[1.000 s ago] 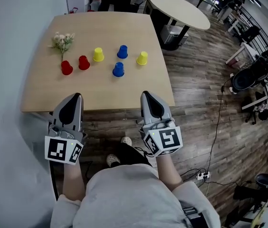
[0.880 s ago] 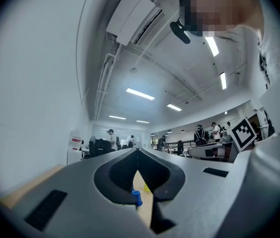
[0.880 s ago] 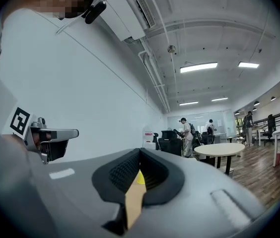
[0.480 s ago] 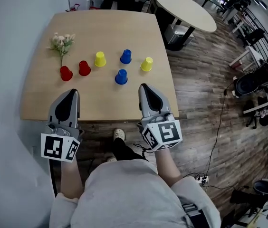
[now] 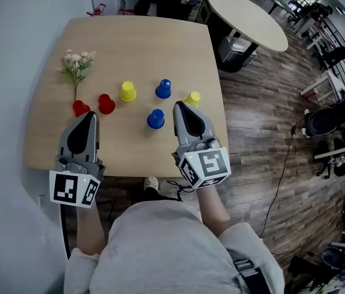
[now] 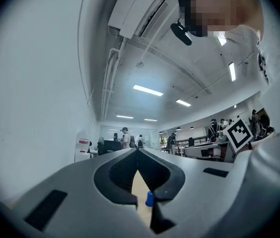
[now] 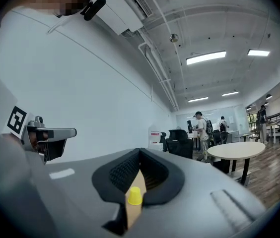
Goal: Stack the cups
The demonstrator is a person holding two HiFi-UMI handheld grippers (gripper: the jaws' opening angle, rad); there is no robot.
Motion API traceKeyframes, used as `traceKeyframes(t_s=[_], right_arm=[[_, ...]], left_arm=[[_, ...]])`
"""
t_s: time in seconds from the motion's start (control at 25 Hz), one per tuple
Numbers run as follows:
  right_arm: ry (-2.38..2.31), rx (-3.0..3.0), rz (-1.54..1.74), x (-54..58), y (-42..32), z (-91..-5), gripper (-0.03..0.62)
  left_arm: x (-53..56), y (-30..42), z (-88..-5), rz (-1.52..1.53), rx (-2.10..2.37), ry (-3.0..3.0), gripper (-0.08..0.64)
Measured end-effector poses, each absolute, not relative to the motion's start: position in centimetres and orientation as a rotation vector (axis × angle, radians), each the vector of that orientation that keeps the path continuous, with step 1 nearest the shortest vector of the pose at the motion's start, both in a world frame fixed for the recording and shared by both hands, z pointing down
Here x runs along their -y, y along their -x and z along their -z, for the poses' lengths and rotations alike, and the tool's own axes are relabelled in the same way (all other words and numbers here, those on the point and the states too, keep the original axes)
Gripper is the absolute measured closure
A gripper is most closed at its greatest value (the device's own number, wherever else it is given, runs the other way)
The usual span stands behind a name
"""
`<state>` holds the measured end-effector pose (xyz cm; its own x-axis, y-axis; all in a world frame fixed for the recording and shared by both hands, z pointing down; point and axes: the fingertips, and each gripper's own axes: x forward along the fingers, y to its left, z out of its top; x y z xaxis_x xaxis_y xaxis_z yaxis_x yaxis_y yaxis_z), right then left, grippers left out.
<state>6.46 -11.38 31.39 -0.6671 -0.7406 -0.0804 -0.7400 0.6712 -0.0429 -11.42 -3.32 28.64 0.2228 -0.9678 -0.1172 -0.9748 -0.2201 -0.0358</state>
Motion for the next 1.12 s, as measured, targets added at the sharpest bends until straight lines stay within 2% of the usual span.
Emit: traceKeyframes(t_s=[0.2,0.72,0.88,1.08,1.12], right_arm=[[1.226,-2.85,0.084,15.0,-5.7,-33.5,0.58],[1.289,-3.028,0.492,17.9,-5.1,-45.9,0.577],[1.33,-3.04,0.585,18.4,-4.8,-48.0,0.522],[1.391,-3.075,0.691,18.1,-3.8,-51.5,0.371],[1.403,-3.09,0.708,17.9,-3.7,-52.3,0.36]], left_arm=[[6.0,11.4,-29.5,-0.082,-1.943,2.363,0.552],[10.5,11.2,-33.3,-0.014,-1.972,2.448,0.552],[12.2,11.6,-34.0,-0.002,-1.938,2.505,0.552],[14.0,12.0,-34.9,0.027,-1.876,2.587,0.552],[14.2,12.0,-35.1,0.035,-1.864,2.601,0.552]])
